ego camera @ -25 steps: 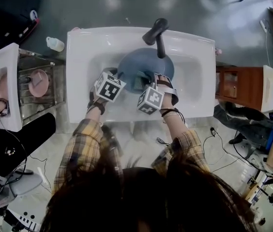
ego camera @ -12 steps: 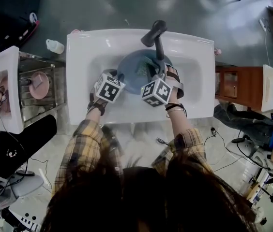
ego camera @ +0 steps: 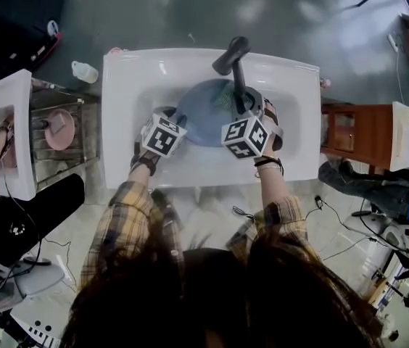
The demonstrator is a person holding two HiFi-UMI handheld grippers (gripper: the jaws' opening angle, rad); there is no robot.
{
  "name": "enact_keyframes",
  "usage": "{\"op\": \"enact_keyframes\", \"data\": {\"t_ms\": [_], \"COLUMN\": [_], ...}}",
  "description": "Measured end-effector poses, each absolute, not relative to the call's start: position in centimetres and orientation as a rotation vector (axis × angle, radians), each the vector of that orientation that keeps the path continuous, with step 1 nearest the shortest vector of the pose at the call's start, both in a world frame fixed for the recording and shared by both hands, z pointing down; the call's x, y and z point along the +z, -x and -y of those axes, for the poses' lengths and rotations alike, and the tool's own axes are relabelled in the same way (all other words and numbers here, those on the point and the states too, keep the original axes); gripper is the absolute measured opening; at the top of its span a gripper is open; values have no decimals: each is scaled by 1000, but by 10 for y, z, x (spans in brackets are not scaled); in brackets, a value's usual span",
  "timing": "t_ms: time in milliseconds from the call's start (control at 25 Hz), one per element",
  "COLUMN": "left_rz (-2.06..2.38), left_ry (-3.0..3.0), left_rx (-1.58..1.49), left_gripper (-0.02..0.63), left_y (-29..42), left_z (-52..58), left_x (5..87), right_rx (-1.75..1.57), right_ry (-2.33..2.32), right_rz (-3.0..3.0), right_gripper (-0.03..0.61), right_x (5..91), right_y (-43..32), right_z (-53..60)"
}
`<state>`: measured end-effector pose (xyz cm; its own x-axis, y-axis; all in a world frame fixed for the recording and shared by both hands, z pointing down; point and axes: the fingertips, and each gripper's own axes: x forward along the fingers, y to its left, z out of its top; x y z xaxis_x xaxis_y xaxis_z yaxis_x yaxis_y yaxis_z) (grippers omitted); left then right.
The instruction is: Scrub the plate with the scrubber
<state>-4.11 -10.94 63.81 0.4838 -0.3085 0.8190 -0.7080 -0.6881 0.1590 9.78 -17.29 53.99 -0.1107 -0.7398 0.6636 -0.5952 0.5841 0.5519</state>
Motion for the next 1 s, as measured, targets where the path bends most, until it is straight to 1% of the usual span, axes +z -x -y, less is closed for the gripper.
{"op": "enact_keyframes", "data": {"t_ms": [200, 280, 720, 1000], "left_rz": [840, 852, 974, 1085], "left_ry": [-2276, -2281, -2370, -2471], "left_rx": [1149, 1152, 1157, 1011], "left_gripper": [146, 152, 153, 153], "left_y": [43, 45, 45, 14], "left_z": [108, 108, 112, 120], "left_x": [635, 631, 589, 523], "right_rx": [-151, -139, -68, -12], "right_ry": [-1130, -1150, -1257, -1308], "right_rz": [1804, 1810, 1857, 1954], "right_gripper": [106, 106, 101, 100], "right_x": [537, 534, 505, 461], "right_y": [-107, -110, -131, -143], "right_z": [164, 160, 138, 127]}}
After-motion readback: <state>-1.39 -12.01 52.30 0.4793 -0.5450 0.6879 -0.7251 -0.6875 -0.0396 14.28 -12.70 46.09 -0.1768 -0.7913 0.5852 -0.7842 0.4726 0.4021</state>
